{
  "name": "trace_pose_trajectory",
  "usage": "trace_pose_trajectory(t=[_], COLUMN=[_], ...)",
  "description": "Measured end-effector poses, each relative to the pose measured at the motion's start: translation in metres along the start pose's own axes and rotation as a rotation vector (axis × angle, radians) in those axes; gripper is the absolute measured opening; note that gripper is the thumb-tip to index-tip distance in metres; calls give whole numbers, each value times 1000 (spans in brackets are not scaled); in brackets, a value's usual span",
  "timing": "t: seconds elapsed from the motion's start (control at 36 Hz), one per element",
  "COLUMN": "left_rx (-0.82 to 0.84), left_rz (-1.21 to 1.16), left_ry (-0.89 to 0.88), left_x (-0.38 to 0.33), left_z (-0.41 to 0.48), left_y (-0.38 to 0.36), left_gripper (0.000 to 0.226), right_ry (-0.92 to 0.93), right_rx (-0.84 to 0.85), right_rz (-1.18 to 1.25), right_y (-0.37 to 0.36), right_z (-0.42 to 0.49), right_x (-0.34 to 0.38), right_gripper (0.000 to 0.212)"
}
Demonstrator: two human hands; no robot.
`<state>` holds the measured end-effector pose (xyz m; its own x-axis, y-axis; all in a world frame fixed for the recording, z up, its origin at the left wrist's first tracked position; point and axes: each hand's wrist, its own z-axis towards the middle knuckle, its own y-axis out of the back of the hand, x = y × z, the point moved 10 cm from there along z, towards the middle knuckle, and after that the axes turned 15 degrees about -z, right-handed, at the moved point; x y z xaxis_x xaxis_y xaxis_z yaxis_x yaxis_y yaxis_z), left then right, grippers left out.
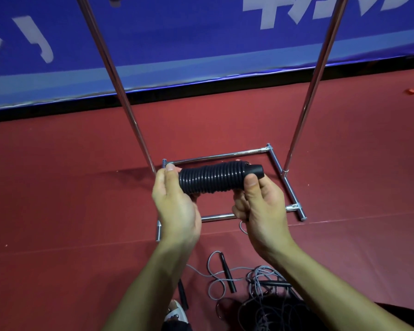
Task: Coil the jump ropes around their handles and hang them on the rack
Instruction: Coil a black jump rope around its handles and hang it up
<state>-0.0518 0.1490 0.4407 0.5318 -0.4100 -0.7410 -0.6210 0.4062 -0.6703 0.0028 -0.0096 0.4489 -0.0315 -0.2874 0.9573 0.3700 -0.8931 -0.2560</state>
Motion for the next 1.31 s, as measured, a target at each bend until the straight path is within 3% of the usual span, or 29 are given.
trace_pose_trajectory(t=[0.14,0.36,0.58,0.75,0.94,1.08,1.17,1.31], left_rx=[20,116,144,152,194,310,362,371], left_rz=[39,86,71,26,6,18,17,13], left_ry=[1,-48,-53,-42,35,67,72,68], left_x=[3,-5,-4,-13,-18,-20,-20,-21], left_z=[-5,0,-2,13,17,13,9,6], left_y=[-1,-4,-9,-4,2,-7,-13,-16], left_gripper=[34,47,31,36,36,28,28,28], right_ry=[-26,-85,-60,-14,8,55,122,209], right_rx=[-35,42,53,235,409,398,348,280], right_rz=[11,33,20,-195,-247,-293,-407,-543], right_y=[5,0,4,1,2,10,14,15], right_z=[0,-1,6,5,5,9,11,12], right_x=[-2,-9,-3,2,4,6,14,22], right_gripper=[51,44,44,53,61,37,34,14])
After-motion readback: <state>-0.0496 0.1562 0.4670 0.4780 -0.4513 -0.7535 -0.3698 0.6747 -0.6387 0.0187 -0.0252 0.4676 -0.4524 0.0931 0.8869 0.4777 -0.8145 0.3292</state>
